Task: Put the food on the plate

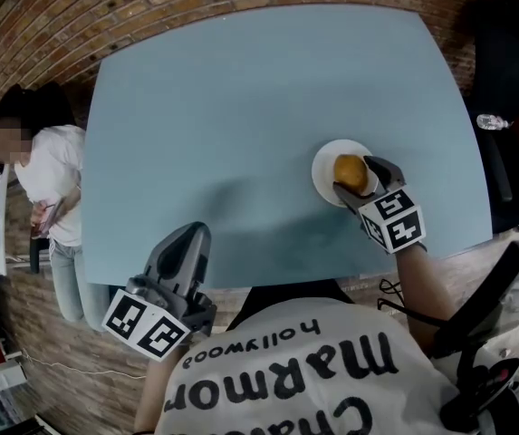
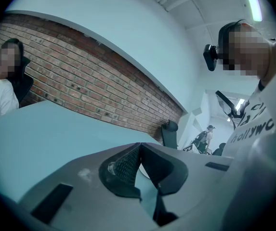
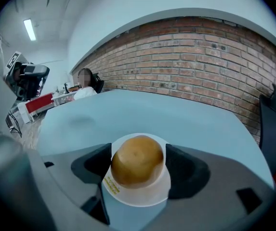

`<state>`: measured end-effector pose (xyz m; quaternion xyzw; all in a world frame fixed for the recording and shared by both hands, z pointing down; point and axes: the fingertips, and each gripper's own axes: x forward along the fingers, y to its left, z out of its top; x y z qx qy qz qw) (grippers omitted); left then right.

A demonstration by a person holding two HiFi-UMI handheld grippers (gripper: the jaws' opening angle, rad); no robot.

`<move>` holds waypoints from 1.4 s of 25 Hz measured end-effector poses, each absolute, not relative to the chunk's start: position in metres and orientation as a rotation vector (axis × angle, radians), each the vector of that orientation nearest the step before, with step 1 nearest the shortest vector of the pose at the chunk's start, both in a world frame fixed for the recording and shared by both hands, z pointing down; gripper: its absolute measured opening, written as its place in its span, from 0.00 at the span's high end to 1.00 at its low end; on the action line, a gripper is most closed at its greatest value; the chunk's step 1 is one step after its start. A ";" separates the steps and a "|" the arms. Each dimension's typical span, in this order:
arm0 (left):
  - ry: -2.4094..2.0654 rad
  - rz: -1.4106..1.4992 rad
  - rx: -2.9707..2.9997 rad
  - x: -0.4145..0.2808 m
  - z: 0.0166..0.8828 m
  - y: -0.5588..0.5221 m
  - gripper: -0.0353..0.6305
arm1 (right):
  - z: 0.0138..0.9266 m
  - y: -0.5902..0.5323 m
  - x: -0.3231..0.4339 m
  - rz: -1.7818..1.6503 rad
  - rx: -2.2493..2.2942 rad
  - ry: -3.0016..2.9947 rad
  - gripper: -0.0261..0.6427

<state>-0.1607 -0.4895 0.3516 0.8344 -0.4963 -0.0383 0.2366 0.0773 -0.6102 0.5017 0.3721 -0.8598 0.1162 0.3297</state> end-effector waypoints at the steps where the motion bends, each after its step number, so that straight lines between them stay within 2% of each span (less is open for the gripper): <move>1: -1.361 -0.106 2.288 -0.161 0.351 -0.489 0.94 | 0.501 -0.610 0.077 0.309 0.971 -2.248 0.47; 15: -1.349 -0.128 2.308 -0.160 0.346 -0.488 0.94 | 0.471 -0.597 0.068 0.270 0.961 -2.306 0.47; 29: -1.282 -0.159 2.398 -0.119 0.333 -0.464 0.94 | 0.426 -0.542 0.080 0.193 0.945 -2.429 0.49; 31: -1.271 -0.165 2.408 -0.112 0.331 -0.458 0.94 | 0.424 -0.532 0.084 0.188 0.942 -2.438 0.53; 35: -1.266 -0.181 2.422 -0.104 0.326 -0.445 0.94 | 0.415 -0.516 0.093 0.170 0.979 -2.457 0.77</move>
